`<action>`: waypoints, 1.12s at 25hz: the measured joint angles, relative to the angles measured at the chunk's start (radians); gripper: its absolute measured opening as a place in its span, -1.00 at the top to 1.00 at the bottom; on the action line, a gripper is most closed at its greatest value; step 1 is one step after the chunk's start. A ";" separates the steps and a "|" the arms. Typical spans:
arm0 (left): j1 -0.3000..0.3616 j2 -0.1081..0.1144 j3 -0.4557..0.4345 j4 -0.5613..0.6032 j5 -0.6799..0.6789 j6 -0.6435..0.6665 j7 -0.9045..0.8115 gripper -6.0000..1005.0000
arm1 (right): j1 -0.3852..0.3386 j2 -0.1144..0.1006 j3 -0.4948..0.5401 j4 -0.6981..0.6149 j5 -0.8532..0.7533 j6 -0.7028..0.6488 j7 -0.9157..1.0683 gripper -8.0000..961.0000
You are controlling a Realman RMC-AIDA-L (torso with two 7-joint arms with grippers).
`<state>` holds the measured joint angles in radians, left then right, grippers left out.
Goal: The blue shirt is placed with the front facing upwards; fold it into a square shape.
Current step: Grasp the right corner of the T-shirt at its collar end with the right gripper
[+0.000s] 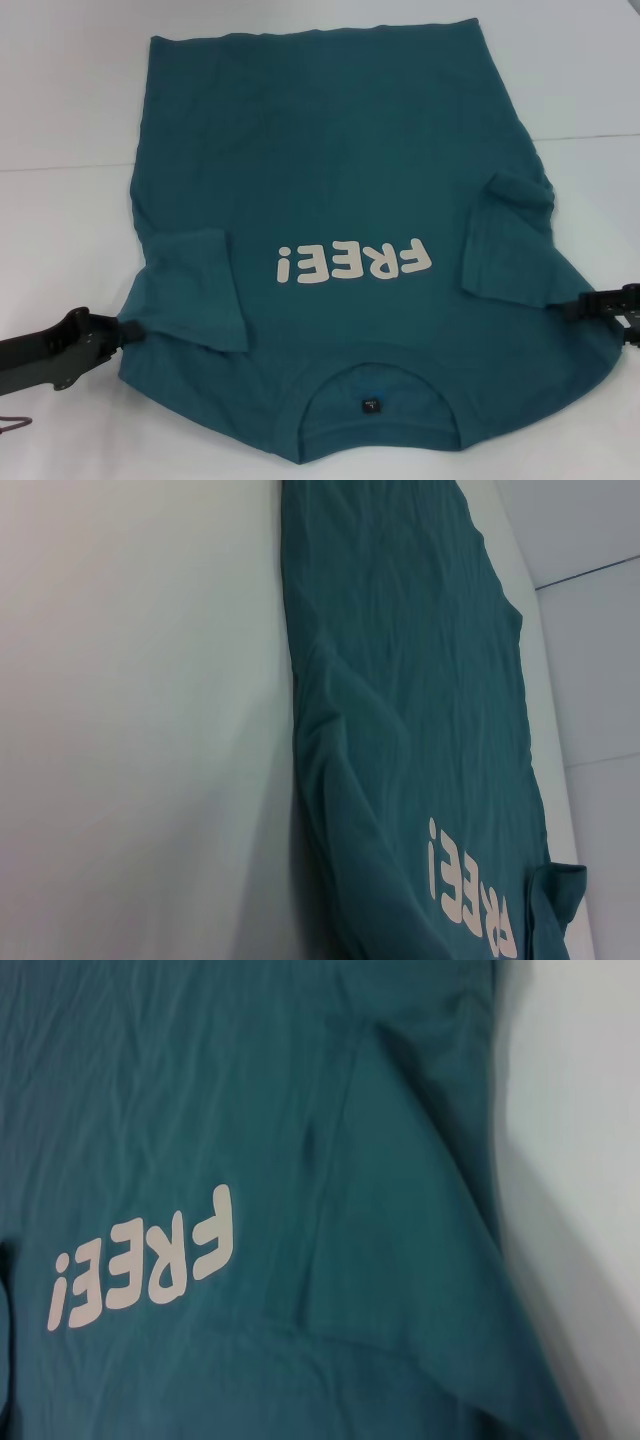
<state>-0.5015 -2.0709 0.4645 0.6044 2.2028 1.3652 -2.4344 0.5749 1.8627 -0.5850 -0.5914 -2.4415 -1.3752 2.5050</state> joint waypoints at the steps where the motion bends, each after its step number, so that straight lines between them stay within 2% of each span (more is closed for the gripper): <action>1: 0.000 0.000 0.000 0.000 0.000 0.000 0.000 0.94 | 0.003 0.000 -0.003 0.005 -0.001 0.003 0.000 -0.93; 4: 0.000 0.000 0.000 0.000 0.000 0.000 0.000 0.94 | 0.011 0.000 -0.020 0.010 -0.002 0.004 0.003 -0.93; 7: 0.000 0.000 0.000 0.000 0.000 0.002 0.000 0.94 | 0.016 0.001 -0.025 0.006 -0.002 0.000 0.006 -0.60; 17: 0.000 0.000 -0.001 0.000 0.000 0.003 0.000 0.94 | 0.017 -0.002 -0.026 0.004 -0.002 -0.004 0.013 -0.10; 23: -0.001 0.000 -0.001 0.000 0.000 0.004 0.000 0.94 | 0.015 -0.004 -0.026 0.005 -0.002 -0.001 0.013 0.34; 28: -0.001 0.001 -0.001 0.000 0.009 0.007 0.000 0.94 | 0.013 -0.005 -0.026 0.002 -0.002 -0.004 0.009 0.84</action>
<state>-0.5023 -2.0703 0.4633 0.6044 2.2114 1.3724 -2.4344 0.5877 1.8576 -0.6106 -0.5897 -2.4437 -1.3790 2.5143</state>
